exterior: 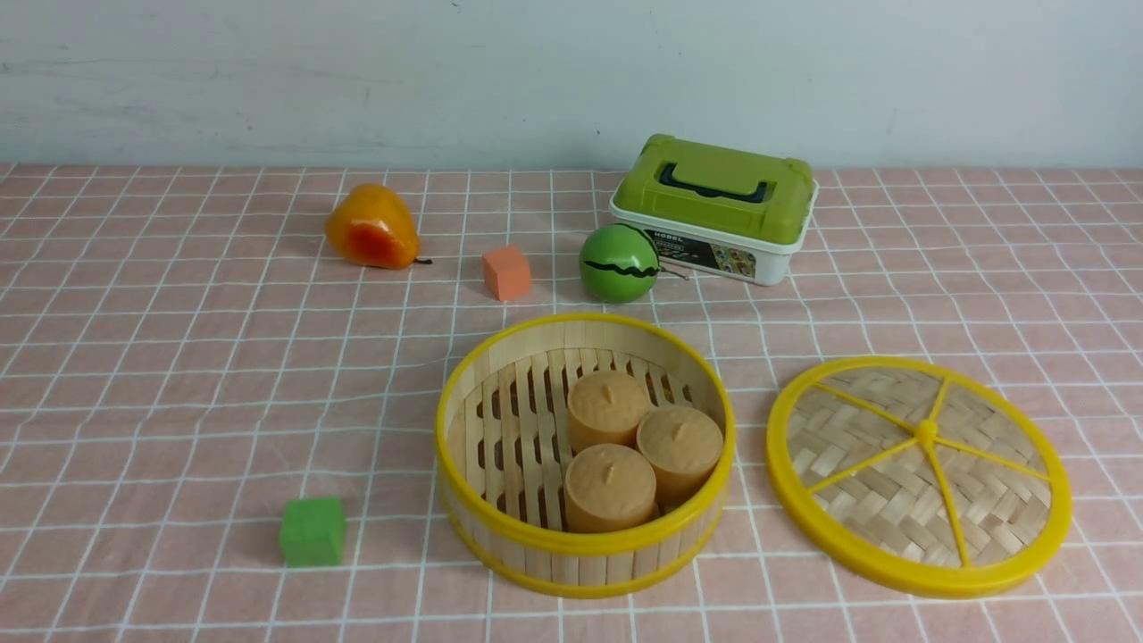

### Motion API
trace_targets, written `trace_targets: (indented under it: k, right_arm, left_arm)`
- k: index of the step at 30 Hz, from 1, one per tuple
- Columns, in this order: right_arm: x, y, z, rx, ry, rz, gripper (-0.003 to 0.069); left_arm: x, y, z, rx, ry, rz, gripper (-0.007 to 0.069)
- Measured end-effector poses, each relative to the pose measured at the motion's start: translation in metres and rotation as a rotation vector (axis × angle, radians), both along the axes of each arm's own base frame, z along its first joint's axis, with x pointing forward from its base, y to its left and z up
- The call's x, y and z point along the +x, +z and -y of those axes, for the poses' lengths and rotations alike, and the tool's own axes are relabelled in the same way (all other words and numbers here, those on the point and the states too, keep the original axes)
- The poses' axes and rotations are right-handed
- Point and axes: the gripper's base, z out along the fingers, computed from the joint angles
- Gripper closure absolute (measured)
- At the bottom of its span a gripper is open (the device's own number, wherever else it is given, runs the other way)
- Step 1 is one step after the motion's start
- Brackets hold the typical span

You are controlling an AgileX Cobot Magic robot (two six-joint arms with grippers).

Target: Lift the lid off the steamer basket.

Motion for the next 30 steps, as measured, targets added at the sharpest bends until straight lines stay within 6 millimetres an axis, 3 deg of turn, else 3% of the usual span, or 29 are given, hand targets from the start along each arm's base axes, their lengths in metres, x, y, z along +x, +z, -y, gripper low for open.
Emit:
trace_targets:
  k: [30]
  right_arm:
    - [0.0000, 0.0000, 0.0000, 0.002, -0.001, 0.000, 0.0573]
  left_arm:
    - [0.0000, 0.0000, 0.0000, 0.000, 0.000, 0.000, 0.0386]
